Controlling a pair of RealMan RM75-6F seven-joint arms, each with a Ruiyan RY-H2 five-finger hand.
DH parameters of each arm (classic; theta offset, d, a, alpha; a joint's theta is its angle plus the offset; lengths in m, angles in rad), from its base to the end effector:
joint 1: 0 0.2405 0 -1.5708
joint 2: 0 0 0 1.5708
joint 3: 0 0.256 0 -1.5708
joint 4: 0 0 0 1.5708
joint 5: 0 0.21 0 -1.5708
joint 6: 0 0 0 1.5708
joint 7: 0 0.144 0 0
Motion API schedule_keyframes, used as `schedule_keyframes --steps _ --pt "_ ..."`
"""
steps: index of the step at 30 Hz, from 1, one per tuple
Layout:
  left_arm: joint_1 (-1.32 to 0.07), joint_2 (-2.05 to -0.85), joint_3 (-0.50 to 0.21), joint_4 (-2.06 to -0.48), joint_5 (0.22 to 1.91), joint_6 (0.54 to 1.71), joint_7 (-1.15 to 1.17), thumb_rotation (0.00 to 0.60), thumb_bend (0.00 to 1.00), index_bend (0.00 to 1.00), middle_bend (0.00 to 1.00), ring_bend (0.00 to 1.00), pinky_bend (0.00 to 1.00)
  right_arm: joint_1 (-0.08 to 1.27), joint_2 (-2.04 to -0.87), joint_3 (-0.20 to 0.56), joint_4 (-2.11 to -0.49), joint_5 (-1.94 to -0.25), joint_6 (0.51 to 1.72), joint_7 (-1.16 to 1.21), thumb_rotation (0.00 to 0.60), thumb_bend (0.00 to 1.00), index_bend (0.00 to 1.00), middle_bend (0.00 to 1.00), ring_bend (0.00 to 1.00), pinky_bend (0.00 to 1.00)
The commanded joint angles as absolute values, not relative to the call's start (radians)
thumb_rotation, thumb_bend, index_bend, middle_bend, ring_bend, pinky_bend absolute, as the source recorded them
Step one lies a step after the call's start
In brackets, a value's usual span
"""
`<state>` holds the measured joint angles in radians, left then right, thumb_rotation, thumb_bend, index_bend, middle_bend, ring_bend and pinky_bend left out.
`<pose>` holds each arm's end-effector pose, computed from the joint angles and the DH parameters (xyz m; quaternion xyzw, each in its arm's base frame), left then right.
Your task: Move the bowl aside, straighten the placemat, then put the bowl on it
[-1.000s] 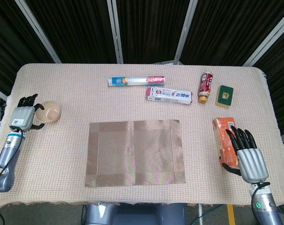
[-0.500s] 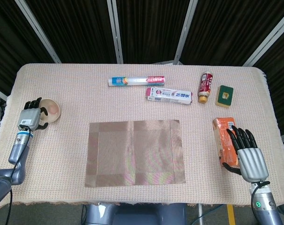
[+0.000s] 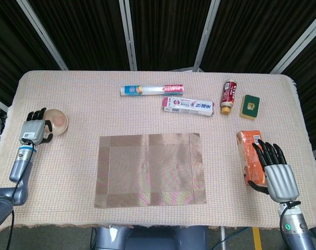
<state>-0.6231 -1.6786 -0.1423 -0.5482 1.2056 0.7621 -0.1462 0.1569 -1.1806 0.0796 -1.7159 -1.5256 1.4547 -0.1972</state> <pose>-0.3630 0.3974 0.0639 -0.6333 -0.4190 -0.2359 0.6064 -0.2648 -0.2042 0.1307 0.6264 -0.3488 0.4070 0.5659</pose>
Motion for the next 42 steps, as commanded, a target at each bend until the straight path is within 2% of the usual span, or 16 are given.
schedule_keyframes --steps 1,11,29,42 --pt "-0.626 -1.682 -0.147 -0.538 1.206 0.758 -0.147 0.6 0.39 0.54 0.0 0.0 0.0 0.157 -1.181 0.079 -1.716 -1.526 1.455 -0.198 0.6 0.0 0.0 0.0 0.0 0.0" --pt "-0.63 -1.687 -0.156 -0.499 1.216 0.742 -0.161 0.6 0.39 0.53 0.0 0.0 0.0 0.158 -1.185 0.079 -1.715 -1.525 1.454 -0.207 0.6 0.0 0.0 0.0 0.0 0.0" --pt "-0.63 -1.656 -0.173 -0.531 1.227 0.752 -0.164 0.6 0.38 0.52 0.0 0.0 0.0 0.158 -1.186 0.077 -1.715 -1.525 1.452 -0.212 0.6 0.0 0.0 0.0 0.0 0.0" --pt "-0.641 -1.679 -0.188 -0.493 1.211 0.713 -0.159 0.6 0.38 0.52 0.0 0.0 0.0 0.159 -1.188 0.078 -1.711 -1.52 1.448 -0.217 0.6 0.0 0.0 0.0 0.0 0.0"
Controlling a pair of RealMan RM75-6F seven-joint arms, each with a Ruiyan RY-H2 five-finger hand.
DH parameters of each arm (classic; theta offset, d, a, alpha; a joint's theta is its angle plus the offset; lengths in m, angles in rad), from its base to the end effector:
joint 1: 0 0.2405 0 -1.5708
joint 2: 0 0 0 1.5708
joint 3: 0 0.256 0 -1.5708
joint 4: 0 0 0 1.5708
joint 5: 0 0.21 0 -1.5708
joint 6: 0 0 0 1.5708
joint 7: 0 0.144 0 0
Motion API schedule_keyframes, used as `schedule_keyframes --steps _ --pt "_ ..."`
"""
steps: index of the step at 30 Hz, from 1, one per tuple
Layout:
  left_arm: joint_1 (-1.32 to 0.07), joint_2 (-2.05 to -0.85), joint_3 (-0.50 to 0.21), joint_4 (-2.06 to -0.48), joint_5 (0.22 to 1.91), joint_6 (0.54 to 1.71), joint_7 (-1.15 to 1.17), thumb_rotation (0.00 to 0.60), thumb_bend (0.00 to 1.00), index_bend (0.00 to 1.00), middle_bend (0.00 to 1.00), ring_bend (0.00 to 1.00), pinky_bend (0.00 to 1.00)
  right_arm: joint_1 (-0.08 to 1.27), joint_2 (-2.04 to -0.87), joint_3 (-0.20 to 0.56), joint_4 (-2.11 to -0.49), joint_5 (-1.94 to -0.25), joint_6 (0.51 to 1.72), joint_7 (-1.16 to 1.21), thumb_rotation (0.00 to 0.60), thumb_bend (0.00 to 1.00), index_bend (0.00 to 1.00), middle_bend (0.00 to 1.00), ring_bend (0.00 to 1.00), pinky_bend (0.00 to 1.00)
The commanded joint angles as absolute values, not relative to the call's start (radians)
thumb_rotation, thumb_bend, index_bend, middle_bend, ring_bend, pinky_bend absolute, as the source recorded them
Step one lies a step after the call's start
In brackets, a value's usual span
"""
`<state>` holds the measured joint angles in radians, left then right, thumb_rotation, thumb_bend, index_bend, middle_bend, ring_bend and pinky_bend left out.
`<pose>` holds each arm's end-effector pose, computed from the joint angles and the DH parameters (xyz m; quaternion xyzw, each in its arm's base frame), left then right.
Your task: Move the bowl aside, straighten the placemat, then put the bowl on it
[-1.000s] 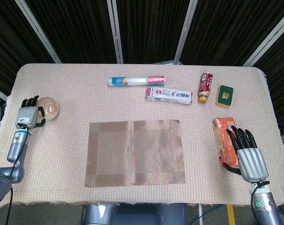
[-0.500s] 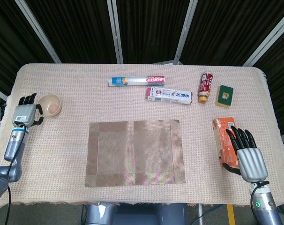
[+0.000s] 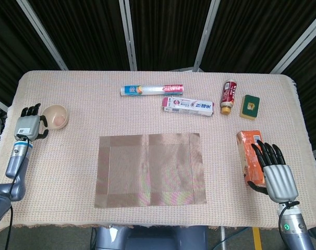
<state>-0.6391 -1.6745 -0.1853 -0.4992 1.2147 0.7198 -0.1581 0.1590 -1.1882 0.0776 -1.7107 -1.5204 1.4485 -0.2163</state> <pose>-0.3657 0.4090 0.0792 -0.6200 -0.4197 -0.2332 0.6205 -0.2658 -0.2045 0.1278 0.6303 -0.3465 0.3995 0.5684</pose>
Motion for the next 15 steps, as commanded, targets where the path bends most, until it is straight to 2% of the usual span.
schedule_keyframes --steps 1,6,10,15 --pt "-0.643 -1.682 -0.189 -0.487 1.21 0.71 -0.158 0.6 0.38 0.52 0.0 0.0 0.0 0.159 -1.189 0.078 -1.711 -1.519 1.448 -0.217 0.6 0.0 0.0 0.0 0.0 0.0" --pt "-0.646 -1.696 -0.191 -0.46 1.21 0.695 -0.162 0.6 0.4 0.52 0.0 0.0 0.0 0.161 -1.191 0.079 -1.708 -1.515 1.444 -0.219 0.6 0.0 0.0 0.0 0.0 0.0" --pt "-0.647 -1.702 -0.19 -0.449 1.214 0.687 -0.172 0.6 0.47 0.55 0.0 0.0 0.0 0.161 -1.191 0.079 -1.708 -1.514 1.443 -0.22 0.6 0.0 0.0 0.0 0.0 0.0" --pt "-0.647 -1.705 -0.186 -0.443 1.225 0.691 -0.179 0.6 0.5 0.59 0.0 0.0 0.0 0.161 -1.191 0.078 -1.707 -1.514 1.443 -0.219 0.6 0.0 0.0 0.0 0.0 0.0"
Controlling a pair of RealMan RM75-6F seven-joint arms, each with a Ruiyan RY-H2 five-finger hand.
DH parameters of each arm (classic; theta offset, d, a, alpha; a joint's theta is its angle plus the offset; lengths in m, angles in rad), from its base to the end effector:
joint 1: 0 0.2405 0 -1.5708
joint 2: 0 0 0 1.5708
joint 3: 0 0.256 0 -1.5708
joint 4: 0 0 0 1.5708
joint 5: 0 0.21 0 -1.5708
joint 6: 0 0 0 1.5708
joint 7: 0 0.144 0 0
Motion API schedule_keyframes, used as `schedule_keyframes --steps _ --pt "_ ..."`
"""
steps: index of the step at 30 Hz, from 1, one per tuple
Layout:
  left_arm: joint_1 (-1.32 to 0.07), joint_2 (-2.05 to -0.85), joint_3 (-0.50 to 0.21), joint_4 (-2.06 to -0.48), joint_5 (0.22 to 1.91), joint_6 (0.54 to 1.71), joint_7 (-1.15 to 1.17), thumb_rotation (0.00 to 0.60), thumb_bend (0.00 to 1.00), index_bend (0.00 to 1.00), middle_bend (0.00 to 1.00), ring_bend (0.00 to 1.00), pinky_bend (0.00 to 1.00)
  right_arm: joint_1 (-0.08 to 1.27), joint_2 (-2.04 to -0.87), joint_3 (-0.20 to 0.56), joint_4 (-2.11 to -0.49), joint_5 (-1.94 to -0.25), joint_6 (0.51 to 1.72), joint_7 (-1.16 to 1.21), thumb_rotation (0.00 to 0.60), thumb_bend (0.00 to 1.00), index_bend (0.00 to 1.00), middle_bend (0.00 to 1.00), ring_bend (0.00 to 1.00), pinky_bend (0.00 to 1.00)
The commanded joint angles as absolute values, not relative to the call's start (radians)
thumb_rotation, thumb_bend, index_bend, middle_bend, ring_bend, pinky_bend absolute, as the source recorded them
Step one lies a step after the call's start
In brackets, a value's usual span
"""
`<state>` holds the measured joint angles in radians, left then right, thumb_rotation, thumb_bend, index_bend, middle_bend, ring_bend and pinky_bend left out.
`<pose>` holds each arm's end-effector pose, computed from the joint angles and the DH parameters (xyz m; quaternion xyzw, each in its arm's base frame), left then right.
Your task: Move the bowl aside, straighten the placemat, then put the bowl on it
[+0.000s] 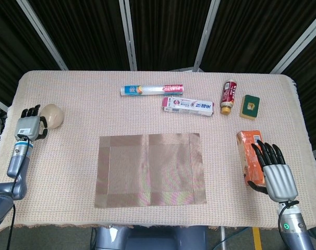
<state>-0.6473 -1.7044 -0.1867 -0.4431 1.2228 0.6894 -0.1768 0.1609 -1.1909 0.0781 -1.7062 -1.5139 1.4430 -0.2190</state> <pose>-0.3693 0.4107 0.0752 -0.6180 -0.4259 -0.2238 0.6218 -0.2671 -0.2053 0.1268 0.6309 -0.3477 0.3960 0.5694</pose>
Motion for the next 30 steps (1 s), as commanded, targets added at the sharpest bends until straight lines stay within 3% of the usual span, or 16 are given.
schedule_keyframes --steps 1,10,18,23,30 --pt "-0.648 -1.705 -0.186 -0.443 1.227 0.693 -0.18 0.6 0.5 0.59 0.0 0.0 0.0 0.162 -1.191 0.078 -1.708 -1.515 1.442 -0.22 0.6 0.0 0.0 0.0 0.0 0.0" --pt "-0.646 -1.694 -0.183 -0.47 1.246 0.726 -0.184 0.6 0.5 0.61 0.0 0.0 0.0 0.161 -1.19 0.078 -1.708 -1.512 1.442 -0.219 0.6 0.0 0.0 0.0 0.0 0.0" --pt "-0.641 -1.651 -0.172 -0.575 1.292 0.826 -0.182 0.6 0.5 0.61 0.0 0.0 0.0 0.161 -1.187 0.079 -1.711 -1.514 1.444 -0.214 0.6 0.0 0.0 0.0 0.0 0.0" --pt "-0.632 -1.58 -0.162 -0.768 1.343 0.944 -0.143 0.6 0.5 0.62 0.0 0.0 0.0 0.159 -1.181 0.078 -1.717 -1.517 1.448 -0.205 0.6 0.0 0.0 0.0 0.0 0.0" --pt "-0.619 -1.486 -0.159 -1.061 1.373 1.025 -0.033 0.6 0.5 0.62 0.0 0.0 0.0 0.156 -1.17 0.081 -1.722 -1.518 1.455 -0.188 0.6 0.0 0.0 0.0 0.0 0.0"
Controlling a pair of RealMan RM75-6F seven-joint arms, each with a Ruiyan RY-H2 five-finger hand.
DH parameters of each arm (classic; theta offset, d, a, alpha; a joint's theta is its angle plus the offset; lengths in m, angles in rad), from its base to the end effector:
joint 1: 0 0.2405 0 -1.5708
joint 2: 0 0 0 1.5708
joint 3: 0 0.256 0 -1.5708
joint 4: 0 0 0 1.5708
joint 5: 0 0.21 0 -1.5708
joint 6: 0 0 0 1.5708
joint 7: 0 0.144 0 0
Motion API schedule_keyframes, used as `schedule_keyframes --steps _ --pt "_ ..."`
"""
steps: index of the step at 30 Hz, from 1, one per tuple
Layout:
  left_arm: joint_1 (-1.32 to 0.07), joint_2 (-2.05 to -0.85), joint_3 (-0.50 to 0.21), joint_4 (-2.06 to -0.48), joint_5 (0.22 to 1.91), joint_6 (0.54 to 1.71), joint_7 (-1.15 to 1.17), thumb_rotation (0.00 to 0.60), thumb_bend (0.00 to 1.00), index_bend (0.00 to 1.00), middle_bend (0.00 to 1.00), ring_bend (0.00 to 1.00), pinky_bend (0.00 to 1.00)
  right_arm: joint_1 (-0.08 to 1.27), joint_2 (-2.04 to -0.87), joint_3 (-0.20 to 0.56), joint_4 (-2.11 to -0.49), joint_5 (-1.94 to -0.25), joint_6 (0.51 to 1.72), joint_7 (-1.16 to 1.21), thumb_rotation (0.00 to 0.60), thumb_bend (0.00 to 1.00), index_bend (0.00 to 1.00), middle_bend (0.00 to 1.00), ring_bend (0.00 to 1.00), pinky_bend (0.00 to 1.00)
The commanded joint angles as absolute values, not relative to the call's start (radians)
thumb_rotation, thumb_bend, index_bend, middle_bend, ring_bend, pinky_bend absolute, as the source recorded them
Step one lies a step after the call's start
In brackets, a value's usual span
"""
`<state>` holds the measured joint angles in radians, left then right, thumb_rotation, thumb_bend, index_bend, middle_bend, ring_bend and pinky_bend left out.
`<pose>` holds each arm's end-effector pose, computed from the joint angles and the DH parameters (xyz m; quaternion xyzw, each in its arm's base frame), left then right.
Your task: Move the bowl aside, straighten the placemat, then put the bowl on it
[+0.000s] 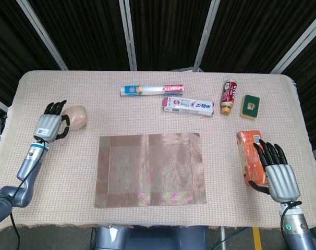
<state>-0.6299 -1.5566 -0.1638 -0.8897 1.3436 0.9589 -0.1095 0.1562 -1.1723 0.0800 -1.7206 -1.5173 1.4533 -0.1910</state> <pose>-0.2876 0.3924 0.0579 -0.6833 -0.3570 -0.3427 0.5369 -0.2660 -0.2042 0.1330 0.6240 -0.3524 0.4057 0.5673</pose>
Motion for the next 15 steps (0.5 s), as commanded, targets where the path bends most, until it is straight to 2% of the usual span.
schedule_keyframes --steps 1,8,15 --pt "-0.618 -1.473 -0.16 -1.103 1.372 1.031 -0.014 0.6 0.5 0.62 0.0 0.0 0.0 0.155 -1.169 0.081 -1.722 -1.518 1.455 -0.186 0.6 0.0 0.0 0.0 0.0 0.0" --pt "-0.628 -1.447 -0.138 -1.308 1.425 1.066 0.082 0.6 0.5 0.62 0.0 0.0 0.0 0.154 -1.162 0.083 -1.725 -1.518 1.459 -0.176 0.6 0.0 0.0 0.0 0.0 0.0" --pt "-0.644 -1.477 -0.103 -1.446 1.474 1.071 0.178 0.6 0.5 0.63 0.0 0.0 0.0 0.153 -1.158 0.084 -1.724 -1.515 1.46 -0.169 0.6 0.0 0.0 0.0 0.0 0.0"
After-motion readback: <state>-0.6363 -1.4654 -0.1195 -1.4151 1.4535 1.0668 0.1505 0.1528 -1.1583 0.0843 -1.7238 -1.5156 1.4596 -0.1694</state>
